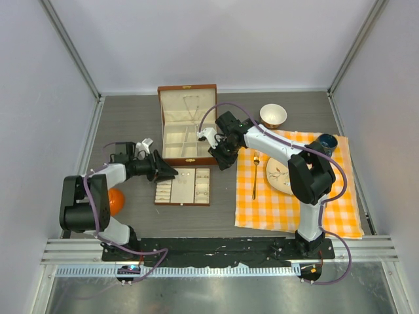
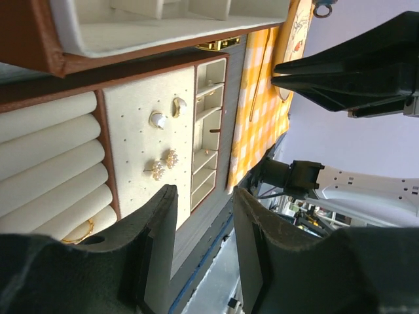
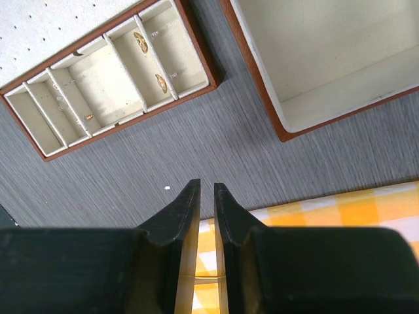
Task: Organize the mixed jewelry
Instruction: Place the jewelry in the compartment layer.
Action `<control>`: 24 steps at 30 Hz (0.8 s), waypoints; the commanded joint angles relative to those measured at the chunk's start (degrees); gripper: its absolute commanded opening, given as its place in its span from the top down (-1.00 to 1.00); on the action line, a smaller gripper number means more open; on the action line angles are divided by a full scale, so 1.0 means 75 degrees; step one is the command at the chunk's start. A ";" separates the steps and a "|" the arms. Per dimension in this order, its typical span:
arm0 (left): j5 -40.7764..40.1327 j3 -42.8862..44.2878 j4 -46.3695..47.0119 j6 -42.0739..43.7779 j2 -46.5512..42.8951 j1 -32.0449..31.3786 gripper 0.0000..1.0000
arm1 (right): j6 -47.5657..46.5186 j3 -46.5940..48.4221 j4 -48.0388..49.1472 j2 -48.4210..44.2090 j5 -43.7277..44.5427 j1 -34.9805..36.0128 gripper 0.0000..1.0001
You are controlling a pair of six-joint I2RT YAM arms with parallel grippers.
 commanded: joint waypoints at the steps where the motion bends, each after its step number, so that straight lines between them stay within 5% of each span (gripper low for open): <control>1: 0.0095 0.0080 -0.0049 0.0183 -0.0306 -0.0061 0.14 | -0.0065 0.0068 0.0151 -0.0252 -0.0009 0.0054 0.60; 9: 0.0118 0.0478 -0.0050 0.0183 0.0444 -0.0869 0.27 | -0.0088 -0.0014 0.0163 -0.0369 0.0026 0.0054 0.59; 24: 0.0025 0.0631 -0.0284 0.0382 0.0820 -0.0870 0.31 | -0.0065 -0.0084 0.0140 -0.0498 0.0026 0.0054 0.60</control>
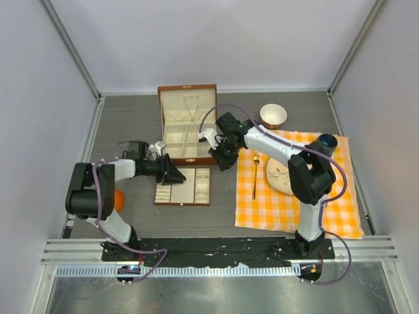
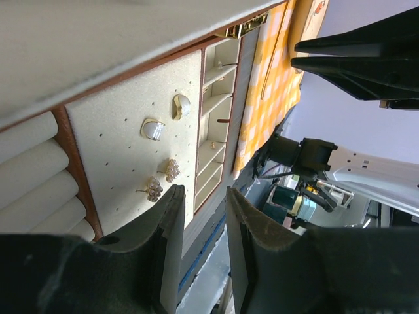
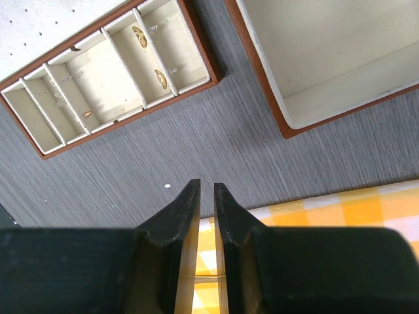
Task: Organize the mixed jewelry
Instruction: Place the jewelry in the compartment layer.
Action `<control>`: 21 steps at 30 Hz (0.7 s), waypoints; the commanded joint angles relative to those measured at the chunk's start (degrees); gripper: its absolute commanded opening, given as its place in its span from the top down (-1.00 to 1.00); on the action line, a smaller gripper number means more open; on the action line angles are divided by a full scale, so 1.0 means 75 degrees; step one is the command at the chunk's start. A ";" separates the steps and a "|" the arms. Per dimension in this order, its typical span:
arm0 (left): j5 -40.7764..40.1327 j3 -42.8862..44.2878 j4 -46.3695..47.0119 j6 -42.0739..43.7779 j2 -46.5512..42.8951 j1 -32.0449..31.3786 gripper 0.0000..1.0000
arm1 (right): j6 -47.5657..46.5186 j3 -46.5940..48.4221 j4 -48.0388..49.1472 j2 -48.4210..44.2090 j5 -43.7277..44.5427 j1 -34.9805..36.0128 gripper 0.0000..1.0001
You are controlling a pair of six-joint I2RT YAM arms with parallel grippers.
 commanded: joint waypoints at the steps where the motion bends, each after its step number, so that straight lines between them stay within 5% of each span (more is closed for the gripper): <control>1: 0.0010 0.0270 -0.0217 0.0271 -0.0037 0.0034 0.31 | -0.0065 -0.0008 0.0142 -0.0489 0.0006 0.0051 0.60; 21: -0.0284 0.0352 -0.0756 0.0810 -0.0084 0.0327 0.32 | -0.0264 -0.0090 0.0037 -0.1063 -0.0310 0.0449 0.58</control>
